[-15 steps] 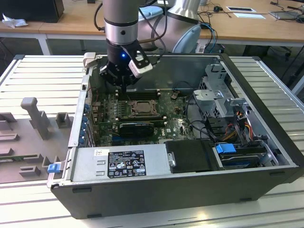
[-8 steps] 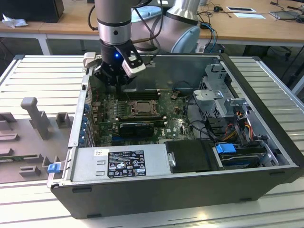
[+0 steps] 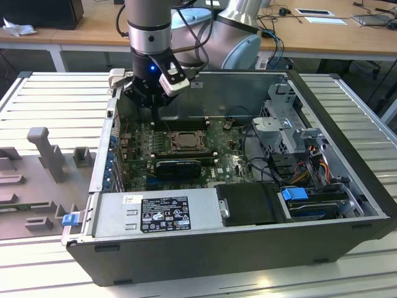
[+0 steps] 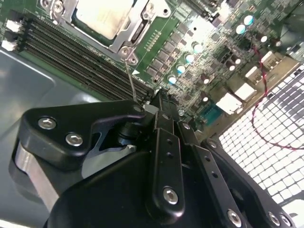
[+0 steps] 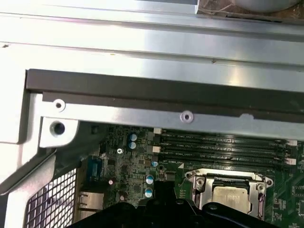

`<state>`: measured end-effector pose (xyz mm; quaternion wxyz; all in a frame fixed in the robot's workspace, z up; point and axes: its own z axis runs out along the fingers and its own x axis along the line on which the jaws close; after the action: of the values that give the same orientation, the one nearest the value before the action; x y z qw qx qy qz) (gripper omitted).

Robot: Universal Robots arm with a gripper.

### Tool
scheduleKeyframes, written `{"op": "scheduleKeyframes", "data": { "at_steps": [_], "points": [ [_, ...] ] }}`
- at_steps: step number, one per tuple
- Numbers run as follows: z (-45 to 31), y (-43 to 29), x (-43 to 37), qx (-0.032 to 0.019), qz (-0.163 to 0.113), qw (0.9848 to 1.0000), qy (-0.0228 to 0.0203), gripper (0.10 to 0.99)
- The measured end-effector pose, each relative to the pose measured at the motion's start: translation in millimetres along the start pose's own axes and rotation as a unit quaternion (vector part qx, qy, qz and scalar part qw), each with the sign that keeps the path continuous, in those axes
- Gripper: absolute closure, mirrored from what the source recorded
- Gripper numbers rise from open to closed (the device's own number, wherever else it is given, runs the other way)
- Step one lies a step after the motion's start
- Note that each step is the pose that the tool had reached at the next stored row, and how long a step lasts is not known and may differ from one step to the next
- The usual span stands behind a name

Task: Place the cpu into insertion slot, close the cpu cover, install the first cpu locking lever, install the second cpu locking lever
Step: 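Install the first cpu locking lever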

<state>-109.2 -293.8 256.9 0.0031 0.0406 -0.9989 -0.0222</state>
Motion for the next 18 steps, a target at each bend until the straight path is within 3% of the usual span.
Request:
{"op": "scheduleKeyframes", "data": {
  "at_steps": [8, 18],
  "points": [
    [0.6, 1.0, -11.5, 0.0, 0.0, 1.0, 0.0, 0.98],
    [1.5, 0.6, -16.1, 0.0001, 0.0, 1.0, 0.0, 0.98]
  ]
}}
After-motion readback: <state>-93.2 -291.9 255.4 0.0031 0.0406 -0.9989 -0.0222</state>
